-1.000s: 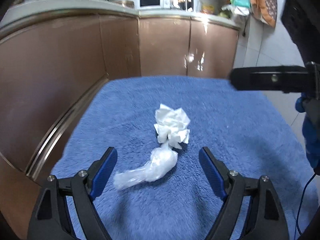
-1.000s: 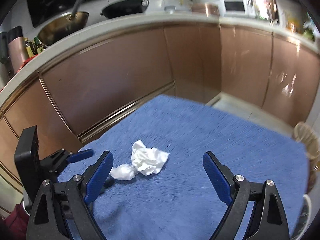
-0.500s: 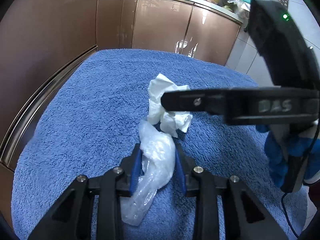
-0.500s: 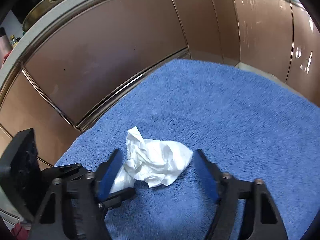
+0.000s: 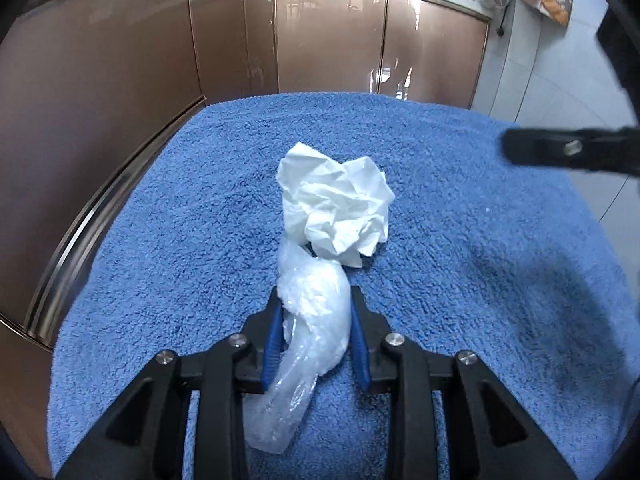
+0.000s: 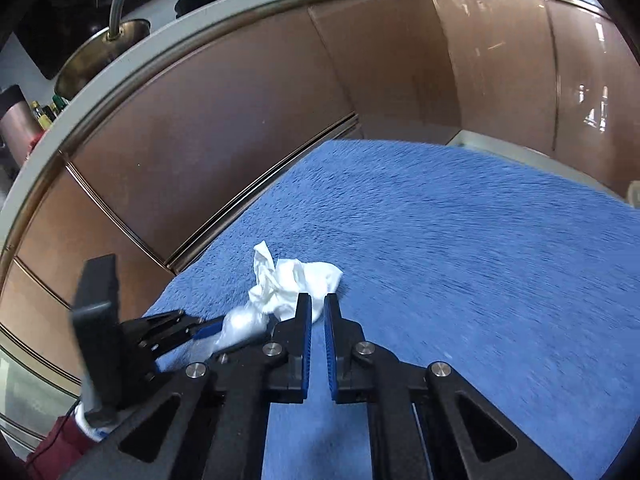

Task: Collect trash
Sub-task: 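Carry the glove and tissue over the white trash bin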

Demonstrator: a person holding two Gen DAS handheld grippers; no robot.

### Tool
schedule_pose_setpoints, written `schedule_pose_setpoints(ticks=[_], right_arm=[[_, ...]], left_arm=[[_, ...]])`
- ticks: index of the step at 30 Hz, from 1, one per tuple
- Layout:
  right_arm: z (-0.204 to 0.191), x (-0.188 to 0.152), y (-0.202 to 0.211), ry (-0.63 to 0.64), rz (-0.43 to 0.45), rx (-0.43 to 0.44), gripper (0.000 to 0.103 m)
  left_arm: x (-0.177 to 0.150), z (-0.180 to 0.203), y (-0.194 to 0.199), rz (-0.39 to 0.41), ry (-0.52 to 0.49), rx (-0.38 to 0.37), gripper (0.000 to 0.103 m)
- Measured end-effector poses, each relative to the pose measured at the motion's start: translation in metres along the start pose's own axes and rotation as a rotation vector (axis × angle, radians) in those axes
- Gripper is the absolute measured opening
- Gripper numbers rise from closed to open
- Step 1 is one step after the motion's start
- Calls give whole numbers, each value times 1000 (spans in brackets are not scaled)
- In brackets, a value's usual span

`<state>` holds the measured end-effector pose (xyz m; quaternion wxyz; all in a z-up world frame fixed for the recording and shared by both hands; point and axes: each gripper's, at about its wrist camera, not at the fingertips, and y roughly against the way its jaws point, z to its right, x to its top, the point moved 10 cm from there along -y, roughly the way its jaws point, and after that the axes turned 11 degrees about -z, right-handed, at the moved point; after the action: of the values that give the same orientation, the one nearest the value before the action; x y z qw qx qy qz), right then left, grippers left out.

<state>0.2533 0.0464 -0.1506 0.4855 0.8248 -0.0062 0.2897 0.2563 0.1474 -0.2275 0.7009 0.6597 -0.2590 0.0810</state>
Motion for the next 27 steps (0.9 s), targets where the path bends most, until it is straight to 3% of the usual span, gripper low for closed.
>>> schedule_pose_setpoints(ticks=[4,6,7,11,20,24,25,27], right_arm=[[-3,-4,21,26,9,-45,17],[-5,-3,22,37,11,-58,49],[-8,0,19,46,12,-58,54],[-22,8,-7,82,-10,-35,63],[-42,17,-93,158,-94,-83,65],[-38,14,-112,157,-120,-114,64],[-36,13,-114,153,-120,-123,60],[-33,12,-114,146,-115,-128,37]], left_arm=[[-5,6,13,13,15,12,28],[-9,3,20,19,30,18,28],[-13,0,23,20,39,23,28],[-22,-16,31,43,86,15,28],[-61,-45,65,125,272,-35,28],[-72,-49,67,126,292,-16,28],[-71,-50,67,127,294,-15,28],[-73,-47,69,130,297,-23,28]])
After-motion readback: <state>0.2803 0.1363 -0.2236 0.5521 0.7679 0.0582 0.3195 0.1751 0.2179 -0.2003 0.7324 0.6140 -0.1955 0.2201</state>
